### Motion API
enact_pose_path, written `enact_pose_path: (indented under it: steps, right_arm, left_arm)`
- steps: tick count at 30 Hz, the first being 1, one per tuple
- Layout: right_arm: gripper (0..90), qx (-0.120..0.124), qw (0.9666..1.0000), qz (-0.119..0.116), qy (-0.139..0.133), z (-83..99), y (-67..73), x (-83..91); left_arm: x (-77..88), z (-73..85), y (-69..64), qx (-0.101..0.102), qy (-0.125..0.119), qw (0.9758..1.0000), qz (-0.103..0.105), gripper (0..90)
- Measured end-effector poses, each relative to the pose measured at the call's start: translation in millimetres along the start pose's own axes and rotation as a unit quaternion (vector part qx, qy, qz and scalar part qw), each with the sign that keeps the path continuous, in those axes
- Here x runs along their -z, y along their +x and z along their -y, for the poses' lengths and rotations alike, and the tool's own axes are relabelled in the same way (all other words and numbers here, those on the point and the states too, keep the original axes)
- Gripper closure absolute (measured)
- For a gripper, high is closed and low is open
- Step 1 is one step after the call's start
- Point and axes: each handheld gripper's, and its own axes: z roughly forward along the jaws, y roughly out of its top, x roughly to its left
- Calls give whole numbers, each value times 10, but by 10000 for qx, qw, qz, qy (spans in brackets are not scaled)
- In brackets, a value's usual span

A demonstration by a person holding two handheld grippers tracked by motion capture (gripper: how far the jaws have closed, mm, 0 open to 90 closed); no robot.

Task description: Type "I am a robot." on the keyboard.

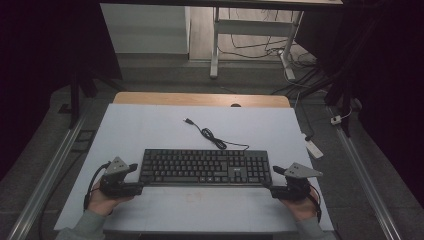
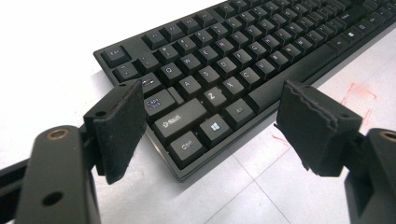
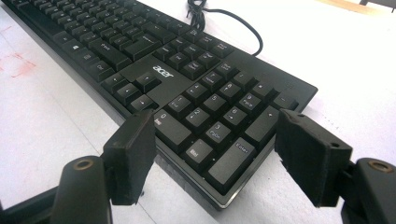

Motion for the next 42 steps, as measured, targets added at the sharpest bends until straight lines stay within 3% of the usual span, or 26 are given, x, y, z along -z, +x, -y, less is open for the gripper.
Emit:
enact_pose_path:
  steps: [18,42]
  right_arm:
    - [295,15,10000,67,17,-2,15,-3]
    - [298,2,10000,-78,-62,-69,84,-79]
  left_arm:
    - [5,-6,15,93,-25,10000,-3,241]
    - [0,-44,40,189,-77,9998,2,242]
